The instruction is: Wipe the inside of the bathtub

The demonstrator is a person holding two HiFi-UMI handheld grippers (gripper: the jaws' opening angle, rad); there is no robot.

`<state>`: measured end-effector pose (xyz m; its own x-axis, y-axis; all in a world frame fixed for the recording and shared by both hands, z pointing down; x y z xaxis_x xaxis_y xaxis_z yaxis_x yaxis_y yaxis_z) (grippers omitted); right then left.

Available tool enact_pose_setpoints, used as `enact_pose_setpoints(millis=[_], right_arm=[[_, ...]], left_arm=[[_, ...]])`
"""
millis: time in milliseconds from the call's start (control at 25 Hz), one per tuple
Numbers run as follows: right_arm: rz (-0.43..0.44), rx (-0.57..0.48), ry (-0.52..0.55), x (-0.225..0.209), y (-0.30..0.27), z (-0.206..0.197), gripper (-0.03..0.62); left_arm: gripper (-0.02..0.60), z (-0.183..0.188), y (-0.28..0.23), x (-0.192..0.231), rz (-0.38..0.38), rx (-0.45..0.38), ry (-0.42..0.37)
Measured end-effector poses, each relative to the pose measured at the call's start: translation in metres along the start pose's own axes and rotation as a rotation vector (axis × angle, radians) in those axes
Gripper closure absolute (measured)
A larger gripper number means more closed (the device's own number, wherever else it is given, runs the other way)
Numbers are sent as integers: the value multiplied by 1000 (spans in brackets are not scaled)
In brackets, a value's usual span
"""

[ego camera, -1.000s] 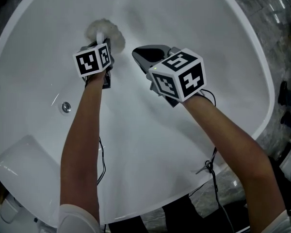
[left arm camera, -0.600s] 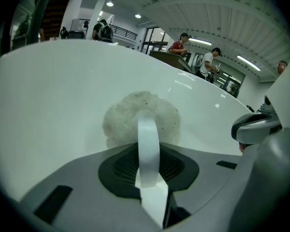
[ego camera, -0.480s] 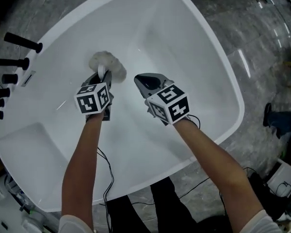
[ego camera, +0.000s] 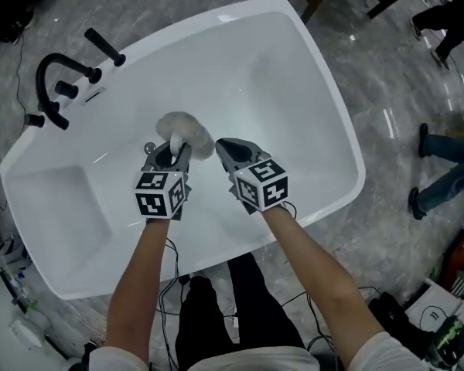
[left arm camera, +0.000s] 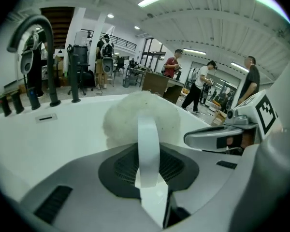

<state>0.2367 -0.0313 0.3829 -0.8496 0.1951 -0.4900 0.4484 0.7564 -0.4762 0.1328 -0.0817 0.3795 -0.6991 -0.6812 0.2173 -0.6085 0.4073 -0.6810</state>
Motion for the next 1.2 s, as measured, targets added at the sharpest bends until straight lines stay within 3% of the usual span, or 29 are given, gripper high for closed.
enact_pose_setpoints(millis=[160, 360, 560, 720, 1000, 1200], right_arm=[[-20, -28, -20, 38, 27, -1, 574], [-20, -33, 56, 102, 58, -1, 574], [28, -15, 180, 194, 89, -5, 574], [64, -48, 178, 276, 135, -10, 574], [90, -141, 227, 388, 192, 4, 574], [73, -180, 236, 436, 218, -2, 574]], left_arm=[[488, -6, 56, -6, 9, -16, -34], [486, -18, 138, -5, 40, -47, -51], [486, -30, 234, -5, 34, -86, -32], [486, -58, 329, -18, 5, -85, -76], [486, -78, 470, -19, 22, -191, -81], [487, -100, 535, -19, 40, -242, -67]])
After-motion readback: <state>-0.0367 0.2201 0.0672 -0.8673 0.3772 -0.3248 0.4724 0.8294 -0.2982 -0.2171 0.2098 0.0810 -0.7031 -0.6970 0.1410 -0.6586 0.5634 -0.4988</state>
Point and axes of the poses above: the fingertips, and each gripper's own axes: y backward along the fingers, x to its left, z out of its top, the point moved 3 cm from there along y, backward along the fingers, and after that the axes turned 2 degrees about z, right-handed, at the moved point
